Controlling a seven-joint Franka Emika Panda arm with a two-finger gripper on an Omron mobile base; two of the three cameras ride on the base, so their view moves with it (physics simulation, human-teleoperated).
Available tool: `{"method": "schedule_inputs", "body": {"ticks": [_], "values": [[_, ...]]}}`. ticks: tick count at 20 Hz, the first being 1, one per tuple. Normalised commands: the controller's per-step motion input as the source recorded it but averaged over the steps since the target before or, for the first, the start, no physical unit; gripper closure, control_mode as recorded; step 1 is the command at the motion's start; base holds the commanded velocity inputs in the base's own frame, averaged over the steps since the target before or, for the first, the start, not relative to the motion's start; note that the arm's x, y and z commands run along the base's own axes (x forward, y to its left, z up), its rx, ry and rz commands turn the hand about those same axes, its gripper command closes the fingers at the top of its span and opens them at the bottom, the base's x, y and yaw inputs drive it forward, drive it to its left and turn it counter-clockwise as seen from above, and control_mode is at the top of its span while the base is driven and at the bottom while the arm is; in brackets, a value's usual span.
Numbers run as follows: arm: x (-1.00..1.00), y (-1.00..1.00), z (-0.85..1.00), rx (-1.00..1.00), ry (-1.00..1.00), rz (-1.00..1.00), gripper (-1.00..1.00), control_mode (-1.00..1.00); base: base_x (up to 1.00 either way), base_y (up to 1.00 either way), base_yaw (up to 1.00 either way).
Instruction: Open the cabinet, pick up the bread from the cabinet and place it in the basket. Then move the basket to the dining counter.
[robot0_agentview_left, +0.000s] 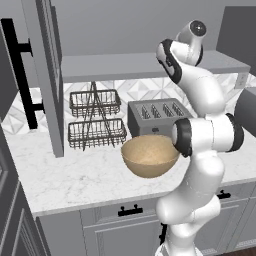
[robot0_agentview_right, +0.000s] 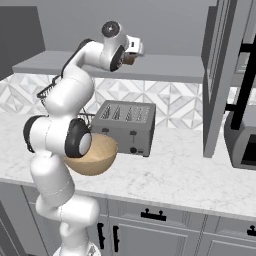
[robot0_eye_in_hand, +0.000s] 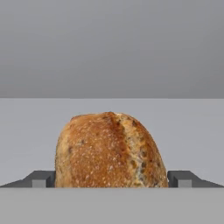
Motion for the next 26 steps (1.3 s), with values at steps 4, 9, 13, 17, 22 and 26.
{"method": "schedule_inputs", "body": {"ticks": [4,9,13,17,22,26], "values": [[-0.67,0.00,0.00,0.00,-0.10,-0.10,1.00,-1.00,0.00,0.00,0.00],[-0.99,0.07,0.04,0.00,-0.07,-0.11,1.00,-1.00,0.00,0.00,0.00],[-1.00,0.22,0.02,0.00,-0.01,-0.03,1.00,-1.00,0.00,0.00,0.00],[-1.00,0.40,0.04,0.00,0.00,0.00,1.00,-1.00,0.00,0.00,0.00],[-1.00,0.47,0.06,0.00,0.01,0.00,1.00,-1.00,0.00,0.00,0.00],[-1.00,0.53,0.00,0.00,0.00,0.00,1.00,-1.00,0.00,0.00,0.00]]}}
